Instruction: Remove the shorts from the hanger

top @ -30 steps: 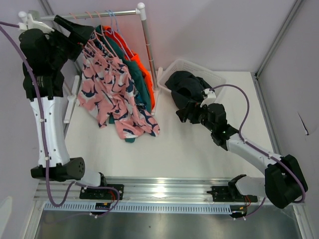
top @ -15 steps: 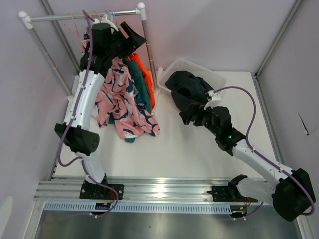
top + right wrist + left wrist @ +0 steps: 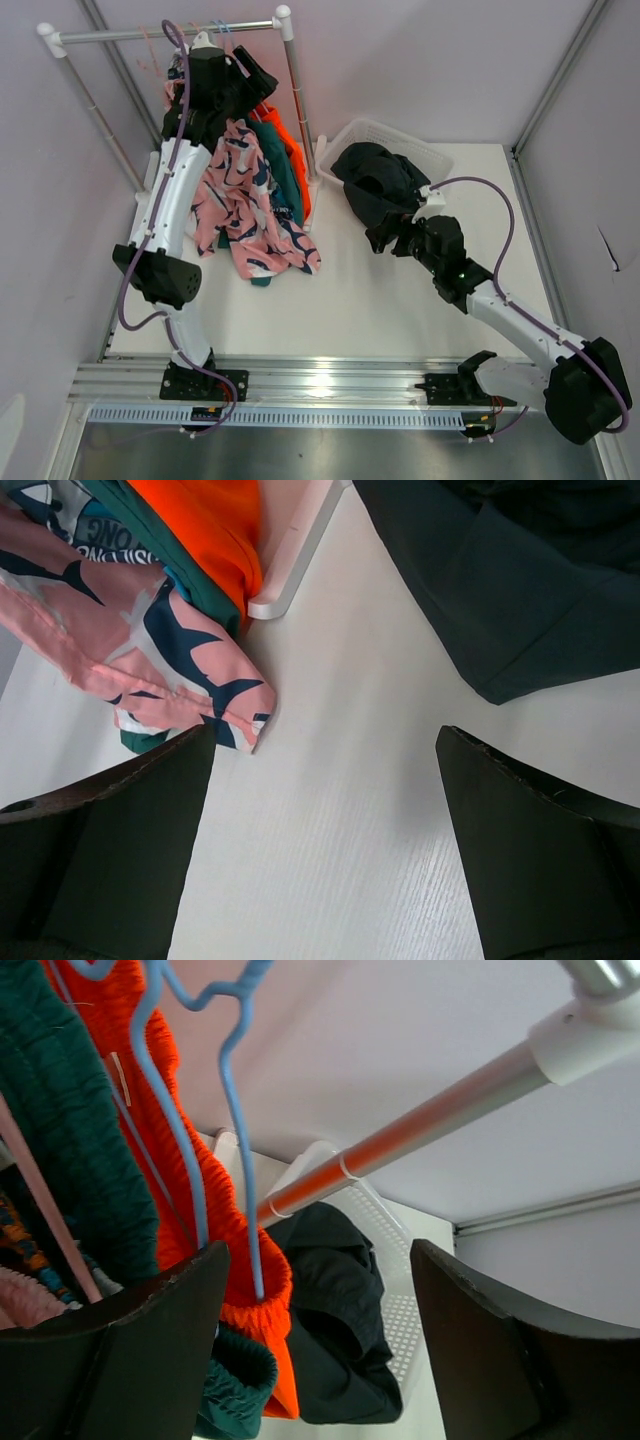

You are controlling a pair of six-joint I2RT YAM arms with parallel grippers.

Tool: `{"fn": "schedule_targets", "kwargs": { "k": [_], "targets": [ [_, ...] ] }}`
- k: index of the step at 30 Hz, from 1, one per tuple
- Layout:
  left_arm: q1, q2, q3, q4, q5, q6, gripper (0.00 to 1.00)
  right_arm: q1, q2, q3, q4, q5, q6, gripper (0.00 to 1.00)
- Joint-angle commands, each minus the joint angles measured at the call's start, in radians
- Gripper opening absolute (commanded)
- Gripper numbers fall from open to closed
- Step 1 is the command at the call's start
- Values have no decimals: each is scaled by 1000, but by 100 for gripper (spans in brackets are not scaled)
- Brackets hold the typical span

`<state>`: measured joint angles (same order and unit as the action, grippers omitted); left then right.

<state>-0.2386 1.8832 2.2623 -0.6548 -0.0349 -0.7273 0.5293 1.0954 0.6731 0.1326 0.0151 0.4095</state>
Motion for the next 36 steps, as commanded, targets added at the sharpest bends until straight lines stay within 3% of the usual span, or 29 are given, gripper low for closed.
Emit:
{"fn": "schedule_targets", "kwargs": {
  "k": [1,6,12,18,22,24,25,26,29,36],
  "targets": [
    [-10,-50,-24,3,-78,40,79,-5,15,-6,48,3,-11,99],
    [-10,-47,-57,38,-92,51,80,-8,35,-15,68,-4,-8,99],
    [-13,25,13,27,-108,51,79,-14,47,-26,85,-3,-6,99],
    [-11,74,60,60,-148,58,63,-32,61,-38,99,-38,-6,100],
    [-7,122,111,78,-166,63,60,-48,69,-46,110,-47,-8,99],
    [-2,148,126,80,-166,58,51,-58,73,-47,113,-53,-8,99],
    [-1,154,123,84,-166,58,42,-63,75,-47,116,-56,-8,100],
    [1,159,131,87,-166,55,25,-66,80,-47,116,-60,-9,100],
    [-2,146,117,107,-149,65,0,-77,89,-50,122,-64,-9,100],
    [-24,39,166,77,-106,106,0,-72,92,-20,134,-81,-1,99]
  ]
}}
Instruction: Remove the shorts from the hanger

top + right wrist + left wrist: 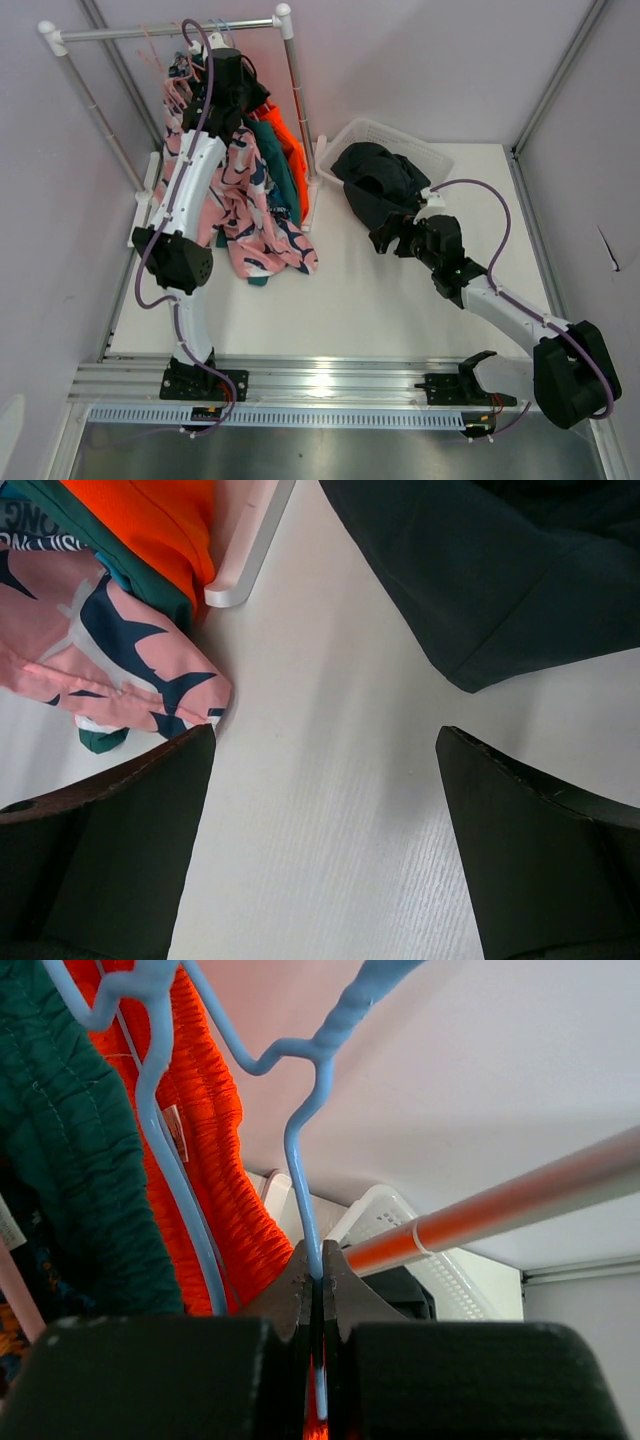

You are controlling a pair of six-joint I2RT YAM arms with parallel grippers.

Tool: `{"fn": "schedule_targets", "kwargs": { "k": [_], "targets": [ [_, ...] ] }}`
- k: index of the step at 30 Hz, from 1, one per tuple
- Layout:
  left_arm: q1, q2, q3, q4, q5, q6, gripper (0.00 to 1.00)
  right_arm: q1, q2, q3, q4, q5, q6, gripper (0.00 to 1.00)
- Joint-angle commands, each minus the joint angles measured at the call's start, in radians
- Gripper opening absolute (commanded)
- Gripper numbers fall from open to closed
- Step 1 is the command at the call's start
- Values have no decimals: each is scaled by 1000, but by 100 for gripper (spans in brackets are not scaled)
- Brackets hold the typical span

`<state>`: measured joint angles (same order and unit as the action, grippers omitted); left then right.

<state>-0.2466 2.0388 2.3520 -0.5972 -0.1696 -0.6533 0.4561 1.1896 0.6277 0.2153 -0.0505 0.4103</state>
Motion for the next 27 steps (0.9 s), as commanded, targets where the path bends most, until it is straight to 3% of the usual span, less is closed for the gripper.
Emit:
{"fn": "schedule_targets", "kwargs": {
  "k": [1,8,13,20,27],
  "targets": [
    [-20,-129,81,14,28,38,0,1,-5,39,44,-17,-1,99],
    [-48,-215,93,8,96,18,0,59,-30,340,-108,-68,41,99],
    [-71,-250,78,-24,107,1,0,221,25,590,-185,-11,9,99],
    [-106,-319,-8,-27,136,-31,0,393,112,671,-157,89,18,99],
    [-125,-400,-29,-64,191,-63,0,518,174,649,-120,231,2,99]
  ]
}}
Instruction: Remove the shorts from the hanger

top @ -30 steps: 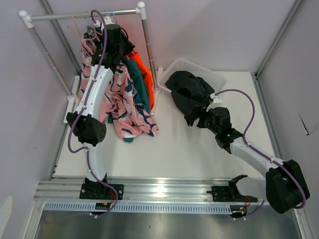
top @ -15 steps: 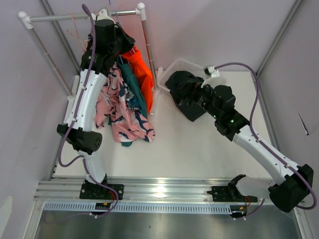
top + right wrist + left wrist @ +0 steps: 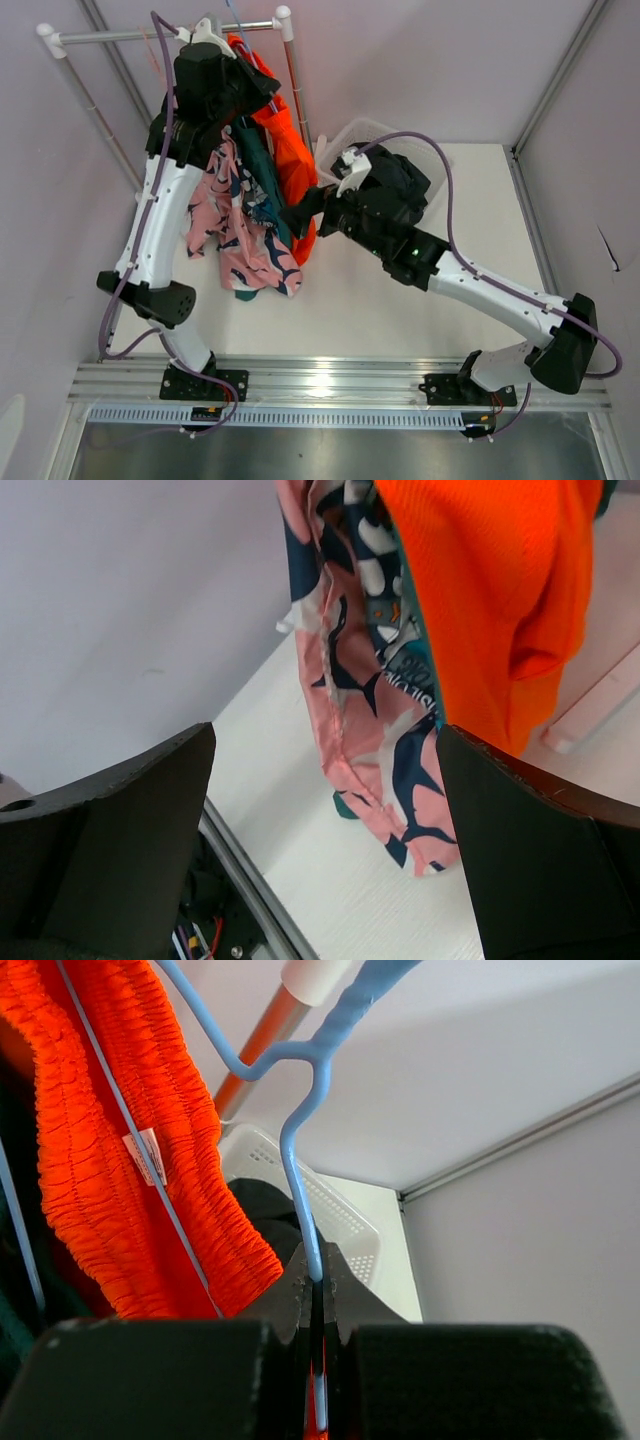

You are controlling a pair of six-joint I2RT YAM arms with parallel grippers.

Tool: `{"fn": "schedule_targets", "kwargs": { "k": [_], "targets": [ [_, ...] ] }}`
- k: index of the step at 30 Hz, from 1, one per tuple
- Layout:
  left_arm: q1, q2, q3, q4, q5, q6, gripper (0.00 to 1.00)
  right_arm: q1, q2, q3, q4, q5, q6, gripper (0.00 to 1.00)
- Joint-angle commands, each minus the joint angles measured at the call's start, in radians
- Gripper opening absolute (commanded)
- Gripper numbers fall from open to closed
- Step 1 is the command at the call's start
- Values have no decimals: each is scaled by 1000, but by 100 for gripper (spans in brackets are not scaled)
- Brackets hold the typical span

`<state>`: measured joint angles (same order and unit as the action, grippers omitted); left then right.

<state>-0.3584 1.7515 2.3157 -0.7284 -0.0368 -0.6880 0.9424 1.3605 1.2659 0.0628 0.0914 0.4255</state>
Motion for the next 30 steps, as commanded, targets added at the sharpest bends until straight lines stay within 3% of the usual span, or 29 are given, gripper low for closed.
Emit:
{"fn": "schedule_targets", "kwargs": {
  "k": [1,8,17,19,20,22,23,24,30],
  "targets": [
    [-14,-131,-36,67,60,-30,0,38,11,12,32,96,-14,99],
    [-14,-290,-186,95,54,-36,0,101,42,20,34,198,-47,99],
    [-14,-353,-226,89,84,-47,0,153,41,18,17,315,-79,95],
    [-14,-368,-259,112,94,-53,0,163,61,24,28,306,-79,84],
    [-14,-380,-280,118,92,-54,0,170,68,24,41,303,-85,68],
    [-14,-385,-282,107,91,-50,0,194,78,24,52,301,-96,48],
    [-14,-385,-285,104,89,-48,0,203,78,23,55,301,-99,18],
    [-14,-385,-285,104,89,-47,0,213,78,18,54,309,-105,3],
    [-14,-362,-202,57,-1,22,0,341,3,-146,78,381,-106,0]
  ]
}}
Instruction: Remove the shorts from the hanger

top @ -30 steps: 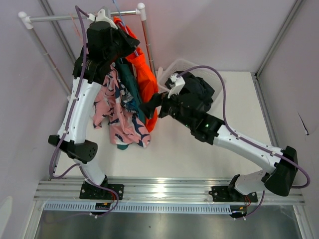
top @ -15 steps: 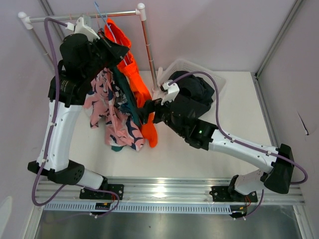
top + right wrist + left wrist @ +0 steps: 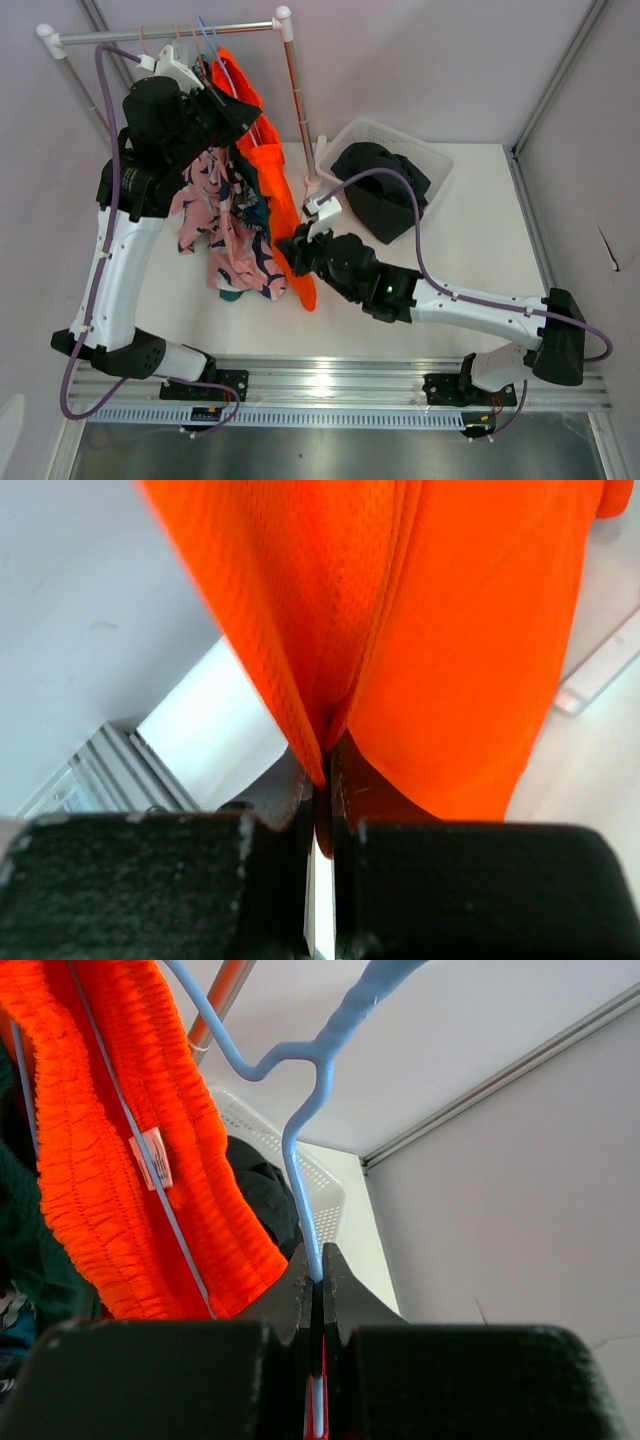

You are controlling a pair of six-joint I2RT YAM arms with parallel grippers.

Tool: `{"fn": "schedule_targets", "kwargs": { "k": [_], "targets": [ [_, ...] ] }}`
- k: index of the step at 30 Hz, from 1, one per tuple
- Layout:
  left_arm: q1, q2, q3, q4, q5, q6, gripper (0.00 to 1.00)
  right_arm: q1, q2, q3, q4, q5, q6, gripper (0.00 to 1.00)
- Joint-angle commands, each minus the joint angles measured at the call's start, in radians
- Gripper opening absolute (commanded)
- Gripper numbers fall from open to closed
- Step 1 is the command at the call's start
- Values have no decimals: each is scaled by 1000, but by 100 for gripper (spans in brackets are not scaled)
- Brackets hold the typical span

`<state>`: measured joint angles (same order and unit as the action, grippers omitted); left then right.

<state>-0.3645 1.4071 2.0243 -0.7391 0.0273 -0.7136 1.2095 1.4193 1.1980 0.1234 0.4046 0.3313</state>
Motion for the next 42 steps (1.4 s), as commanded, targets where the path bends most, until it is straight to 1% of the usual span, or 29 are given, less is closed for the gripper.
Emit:
{"fn": "schedule_targets", "kwargs": {
  "k": [1,2,3,4,5,7,8,12,15,18,19,21,22,24,25,26,27,28,29,30,31,32,33,35,36,38,39,41,42],
  "targets": [
    [-8,-10,108,57,-85,63,0,102,-69,-103,13,98,-6,0],
    [-7,1,158,32,-107,78,0,163,-95,-126,-7,126,3,0],
    [-7,22,174,20,-153,97,0,194,-111,-170,-14,154,21,0],
    [-5,36,194,4,-171,126,0,228,-123,-193,-22,216,37,0],
    [5,52,258,-11,-182,137,0,283,-146,-213,-36,246,52,0],
    [21,90,289,-42,-182,151,0,318,-160,-267,-42,292,112,0],
    [35,99,318,-46,-178,151,0,327,-161,-279,-42,301,130,0],
    [52,107,320,-36,-153,149,0,351,-113,-275,-39,306,155,0],
    [61,109,324,-46,-126,131,0,338,-54,-223,-28,310,127,0],
    [58,79,272,-57,-40,74,0,291,-8,-144,15,260,55,0],
    [50,58,170,-42,30,59,0,239,24,-88,27,237,37,0],
    [41,-26,82,-7,86,17,0,179,58,-13,27,182,-35,0],
    [27,-61,-44,33,121,10,0,120,90,73,24,166,-64,0],
    [13,-152,-107,37,128,-7,0,58,122,164,7,130,-147,0],
    [4,-178,-166,5,126,-10,0,-5,148,213,1,120,-175,0],
    [4,-203,-186,-15,122,-14,0,-39,162,306,-4,112,-199,0],
    [1,-259,-211,-25,120,-26,0,-75,173,355,-27,90,-233,0],
    [-4,-293,-293,-22,129,-33,0,-111,182,406,-43,80,-244,0],
    [-7,-324,-323,3,153,-40,0,-181,196,495,-56,73,-251,0],
    [-10,-377,-346,7,164,-49,0,-217,199,533,-67,56,-271,0],
    [-14,-394,-373,3,171,-50,0,-253,199,569,-70,50,-278,0],
    [-16,-407,-375,-3,177,-47,0,-325,199,603,-70,40,-281,0],
    [-17,-418,-374,-28,178,-34,0,-364,202,670,-68,13,-282,0],
    [-19,-447,-390,-45,172,-20,0,-438,217,747,-70,-10,-285,0],
    [-19,-454,-386,-48,168,-3,0,-506,243,821,-68,-27,-288,0],
    [-19,-477,-417,-46,166,5,0,-570,276,886,-51,-59,-311,0],
    [-19,-484,-427,-33,180,5,0,-626,315,916,-32,-67,-320,0],
    [-19,-499,-481,-10,197,3,0,-678,364,1020,-34,-85,-325,0],
    [-19,-500,-505,-3,203,2,0,-727,421,1058,-54,-93,-321,0]
  ]
}}
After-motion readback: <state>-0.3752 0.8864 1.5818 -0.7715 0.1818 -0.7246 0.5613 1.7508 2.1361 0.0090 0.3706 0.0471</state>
